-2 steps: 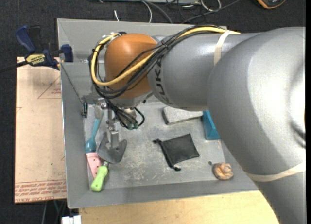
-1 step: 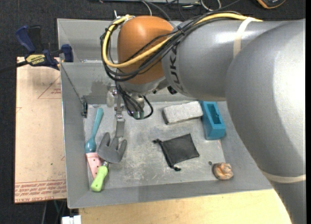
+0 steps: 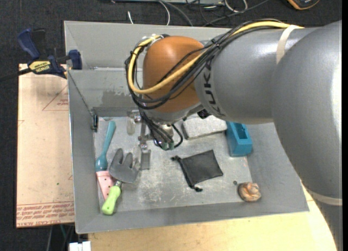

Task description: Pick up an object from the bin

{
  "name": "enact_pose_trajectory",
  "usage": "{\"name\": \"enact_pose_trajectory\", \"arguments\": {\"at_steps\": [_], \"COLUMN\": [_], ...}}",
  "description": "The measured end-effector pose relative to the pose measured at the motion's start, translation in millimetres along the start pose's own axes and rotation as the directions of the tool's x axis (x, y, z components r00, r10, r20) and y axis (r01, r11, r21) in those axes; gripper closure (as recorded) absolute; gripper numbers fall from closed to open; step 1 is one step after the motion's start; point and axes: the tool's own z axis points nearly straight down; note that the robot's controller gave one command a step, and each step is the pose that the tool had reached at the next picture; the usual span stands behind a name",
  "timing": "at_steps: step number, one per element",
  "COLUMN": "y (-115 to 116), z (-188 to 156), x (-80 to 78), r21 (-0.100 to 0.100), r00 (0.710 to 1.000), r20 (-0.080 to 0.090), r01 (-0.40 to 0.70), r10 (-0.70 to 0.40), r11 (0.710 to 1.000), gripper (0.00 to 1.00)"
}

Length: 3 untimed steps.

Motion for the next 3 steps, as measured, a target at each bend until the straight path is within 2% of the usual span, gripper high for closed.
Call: {"name": "enact_pose_trajectory", "arguments": {"at_steps": [1, 2, 3], "y": [-33, -52, -74], "z": [-40, -41, -74], "x": [2.1, 12.7, 22.1], "r21": [-0.001, 0.0, 0.0], "r00": [0.994, 1.0, 0.999], "r20": [0.003, -0.009, -0.006], "r01": [-0.107, 0.011, -0.04], "r10": [0.107, -0.011, 0.04], "r11": [0.994, 1.0, 0.999], "gripper": [0.0, 0.0, 0.0]}}
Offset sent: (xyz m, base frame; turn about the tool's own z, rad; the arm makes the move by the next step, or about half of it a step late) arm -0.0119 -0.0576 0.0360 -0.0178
